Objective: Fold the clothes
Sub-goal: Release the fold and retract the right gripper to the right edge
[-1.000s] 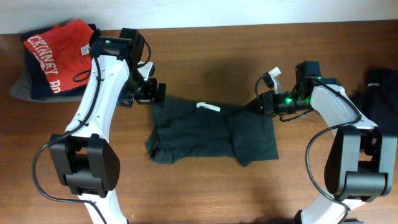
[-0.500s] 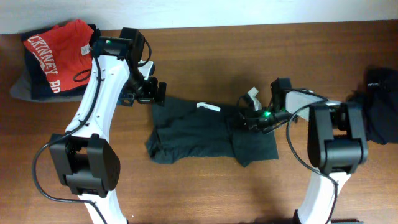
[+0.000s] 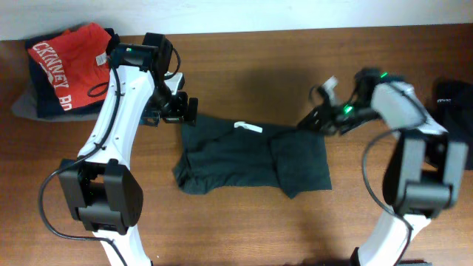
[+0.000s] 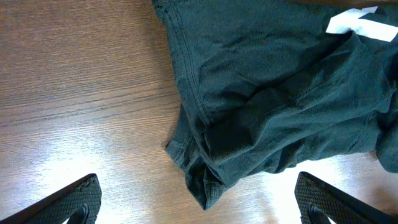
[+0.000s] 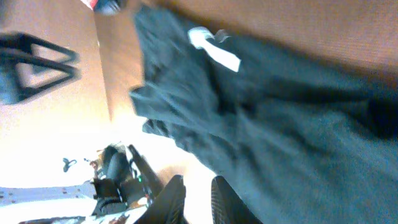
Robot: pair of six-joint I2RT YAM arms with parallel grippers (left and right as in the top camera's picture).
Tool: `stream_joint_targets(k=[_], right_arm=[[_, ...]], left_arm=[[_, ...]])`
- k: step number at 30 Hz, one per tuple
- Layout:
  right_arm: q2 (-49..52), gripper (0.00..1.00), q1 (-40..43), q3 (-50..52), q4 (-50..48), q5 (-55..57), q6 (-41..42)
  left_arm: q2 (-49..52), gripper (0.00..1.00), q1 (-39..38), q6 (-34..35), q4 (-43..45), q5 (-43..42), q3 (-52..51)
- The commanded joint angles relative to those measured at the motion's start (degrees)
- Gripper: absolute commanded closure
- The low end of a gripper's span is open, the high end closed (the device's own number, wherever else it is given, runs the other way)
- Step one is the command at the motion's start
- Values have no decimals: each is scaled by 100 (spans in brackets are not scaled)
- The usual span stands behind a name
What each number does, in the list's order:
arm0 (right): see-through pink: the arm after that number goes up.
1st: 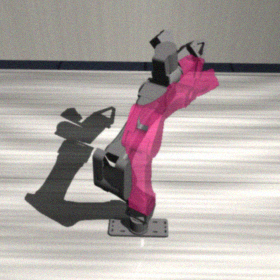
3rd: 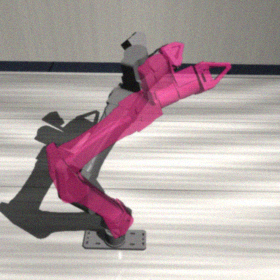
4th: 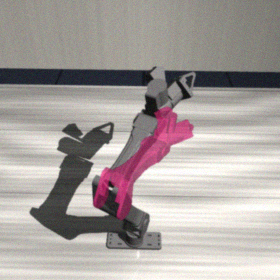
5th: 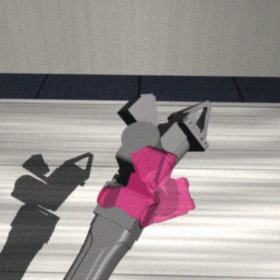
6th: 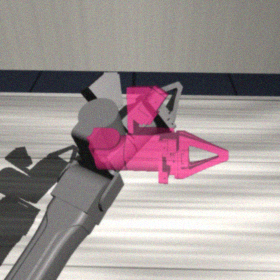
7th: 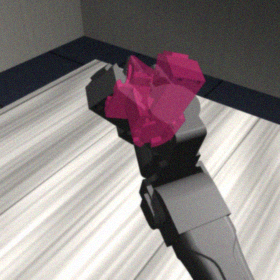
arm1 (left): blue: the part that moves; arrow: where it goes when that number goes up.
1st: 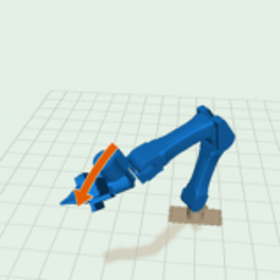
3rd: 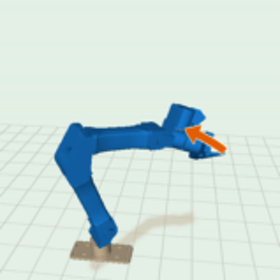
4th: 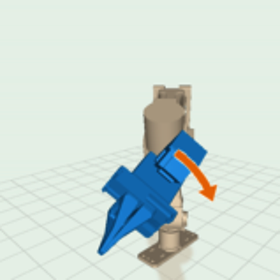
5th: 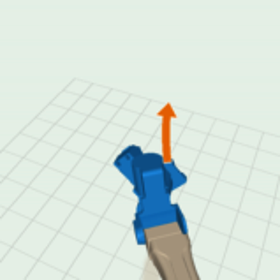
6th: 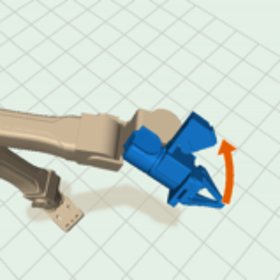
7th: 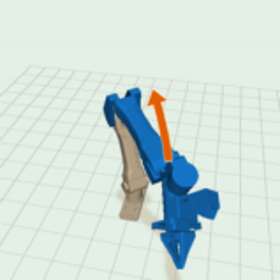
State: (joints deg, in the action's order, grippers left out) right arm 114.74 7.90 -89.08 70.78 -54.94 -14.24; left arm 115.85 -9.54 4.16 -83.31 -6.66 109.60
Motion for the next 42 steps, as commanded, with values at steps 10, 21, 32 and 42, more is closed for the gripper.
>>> stream_joint_targets(k=[10,21,32,42], right_arm=[[-2225,20,-35,-1187,1091,1655,260],[-3239,1,-33,-1187,1539,2116,494],[-3241,1,-33,-1187,2610,2114,492],[-3342,1,-39,-1187,2656,2068,649]], left_arm=[[-35,1,-22,13,219,2,-7],[-35,1,-22,13,249,4,-7],[-35,1,-22,13,249,4,-7],[-35,1,-22,13,249,2,-7]])
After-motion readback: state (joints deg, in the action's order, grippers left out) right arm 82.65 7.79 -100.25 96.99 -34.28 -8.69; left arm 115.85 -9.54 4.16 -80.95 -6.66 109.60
